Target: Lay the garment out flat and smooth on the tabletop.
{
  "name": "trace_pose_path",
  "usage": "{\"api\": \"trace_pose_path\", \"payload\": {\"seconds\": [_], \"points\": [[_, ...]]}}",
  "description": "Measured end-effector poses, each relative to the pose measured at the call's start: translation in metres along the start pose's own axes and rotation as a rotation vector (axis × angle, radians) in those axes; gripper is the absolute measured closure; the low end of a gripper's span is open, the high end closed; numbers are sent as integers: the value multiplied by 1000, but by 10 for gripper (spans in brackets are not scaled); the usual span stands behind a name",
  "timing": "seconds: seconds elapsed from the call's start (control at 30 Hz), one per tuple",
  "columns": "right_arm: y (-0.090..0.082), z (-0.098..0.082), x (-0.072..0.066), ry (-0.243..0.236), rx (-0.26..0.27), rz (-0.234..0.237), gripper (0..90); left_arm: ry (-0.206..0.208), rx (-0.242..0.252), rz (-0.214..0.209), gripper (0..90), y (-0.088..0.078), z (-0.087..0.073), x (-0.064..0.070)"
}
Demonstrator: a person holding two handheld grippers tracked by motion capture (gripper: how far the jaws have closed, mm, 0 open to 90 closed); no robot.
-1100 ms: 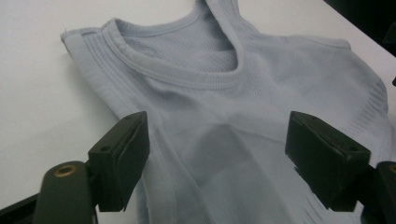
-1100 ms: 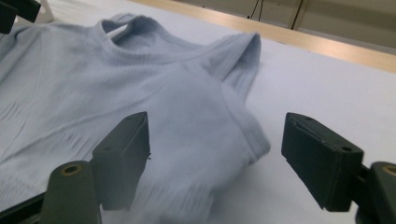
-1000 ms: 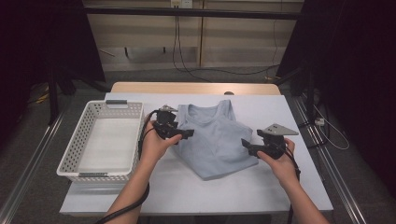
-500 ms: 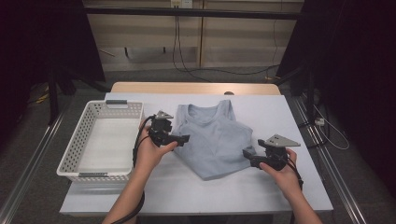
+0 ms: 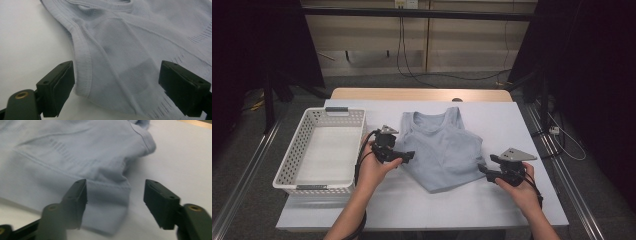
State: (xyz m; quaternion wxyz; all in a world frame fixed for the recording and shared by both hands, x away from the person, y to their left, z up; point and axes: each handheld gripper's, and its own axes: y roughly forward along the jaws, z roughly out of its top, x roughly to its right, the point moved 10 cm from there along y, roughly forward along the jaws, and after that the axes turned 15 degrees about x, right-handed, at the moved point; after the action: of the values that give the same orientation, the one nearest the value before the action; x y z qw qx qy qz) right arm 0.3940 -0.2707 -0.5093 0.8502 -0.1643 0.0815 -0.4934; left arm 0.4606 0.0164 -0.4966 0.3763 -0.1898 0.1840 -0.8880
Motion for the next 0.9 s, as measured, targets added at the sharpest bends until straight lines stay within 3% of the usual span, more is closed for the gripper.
{"api": "trace_pose_path", "payload": {"seconds": [0.23,0.37,0.5,0.67,0.73,0.87,0.9], "points": [[-5,7,0,8,23,-2,459,-8,-6,11,135,1,-7,1],[-2,16,-7,14,38,24,508,-18,2,9,137,-4,-10,1],[7,14,-12,14,20,50,556,-32,2,9,135,-9,-11,1],[16,0,-22,-9,-46,81,595,-38,-5,10,139,-11,-15,2],[17,-2,-22,-14,-56,80,595,-16,-17,12,137,-11,-18,3],[19,-13,-22,-17,-104,75,600,-34,-14,9,142,-12,-17,3],[20,-15,-22,-17,-94,76,602,-34,-12,12,142,-11,-17,3]]}}
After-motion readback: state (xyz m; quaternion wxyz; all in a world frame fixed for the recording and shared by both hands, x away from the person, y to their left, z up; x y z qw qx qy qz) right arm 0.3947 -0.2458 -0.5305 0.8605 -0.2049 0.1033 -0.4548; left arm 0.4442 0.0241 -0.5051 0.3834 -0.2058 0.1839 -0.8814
